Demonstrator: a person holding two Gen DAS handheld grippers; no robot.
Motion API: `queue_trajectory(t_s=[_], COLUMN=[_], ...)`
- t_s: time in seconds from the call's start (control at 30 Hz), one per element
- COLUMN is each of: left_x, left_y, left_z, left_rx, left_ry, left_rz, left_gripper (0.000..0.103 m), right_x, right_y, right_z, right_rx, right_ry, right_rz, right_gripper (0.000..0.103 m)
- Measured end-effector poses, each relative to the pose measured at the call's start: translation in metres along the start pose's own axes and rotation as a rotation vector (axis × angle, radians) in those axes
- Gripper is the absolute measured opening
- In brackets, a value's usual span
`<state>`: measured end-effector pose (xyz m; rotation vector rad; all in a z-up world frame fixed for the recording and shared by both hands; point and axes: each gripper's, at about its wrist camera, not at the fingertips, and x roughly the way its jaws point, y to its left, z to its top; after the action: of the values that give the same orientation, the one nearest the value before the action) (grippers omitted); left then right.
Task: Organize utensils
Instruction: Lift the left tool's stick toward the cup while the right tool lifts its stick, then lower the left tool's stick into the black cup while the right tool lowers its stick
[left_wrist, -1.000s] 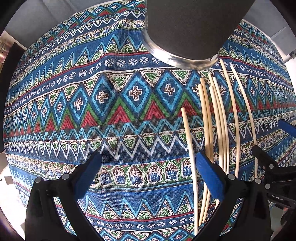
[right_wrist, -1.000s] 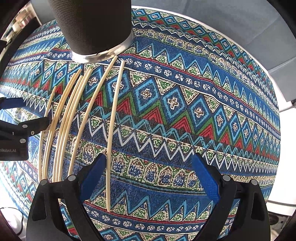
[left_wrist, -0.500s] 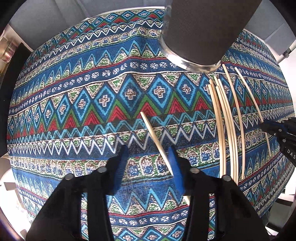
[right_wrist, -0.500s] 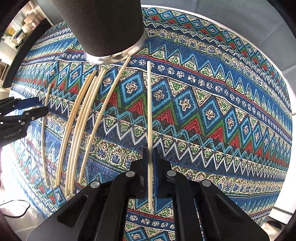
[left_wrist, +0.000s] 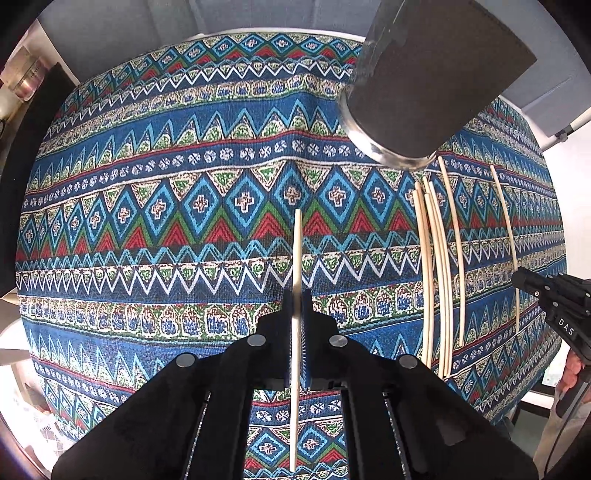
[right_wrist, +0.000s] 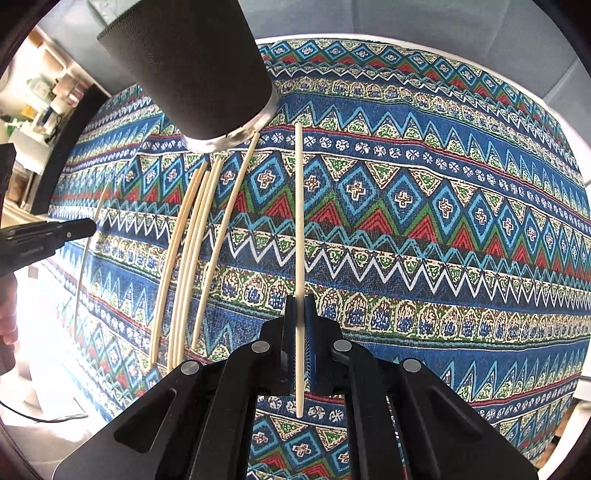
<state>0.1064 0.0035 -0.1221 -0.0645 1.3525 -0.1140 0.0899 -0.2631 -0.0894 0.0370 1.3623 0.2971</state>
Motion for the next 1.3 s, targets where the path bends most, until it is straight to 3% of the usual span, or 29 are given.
queue_trajectory(t_s=[0.27, 0.47, 0.63, 1.17, 1.3], left_x=[-0.082, -0.143, -0.182, -0.208, -0.209], left_y=[0.000, -0.023, -0.029, -0.072, -0.079], left_z=[0.018, 0.040, 0.060, 0.118, 0.127], left_rx=[-0.005, 0.022, 0.042, 0.097, 0.113], left_ry=[-0.141, -0.267, -0.347, -0.524, -0.579], left_rz=[-0.034, -0.046, -0.040, -0.079, -0.083], left_gripper=[0.005, 0.005, 0.005, 0.005, 0.005], right_x=[-0.061, -0.096, -0.113, -0.120, -0.118], right_y=[-0.004, 0.005, 0.012, 0.042, 0.040], right_z=[0.007, 0.033, 0.054, 0.115, 0.130], right_rx=[0.019, 0.024, -0.003, -0.109, -0.121], right_ry=[-0.152, -0.290, -0.353, -0.469, -0.532], right_rz=[0.042, 0.110, 0.154, 0.263, 0.305], right_gripper=[0.005, 0.005, 0.005, 0.005, 0.005])
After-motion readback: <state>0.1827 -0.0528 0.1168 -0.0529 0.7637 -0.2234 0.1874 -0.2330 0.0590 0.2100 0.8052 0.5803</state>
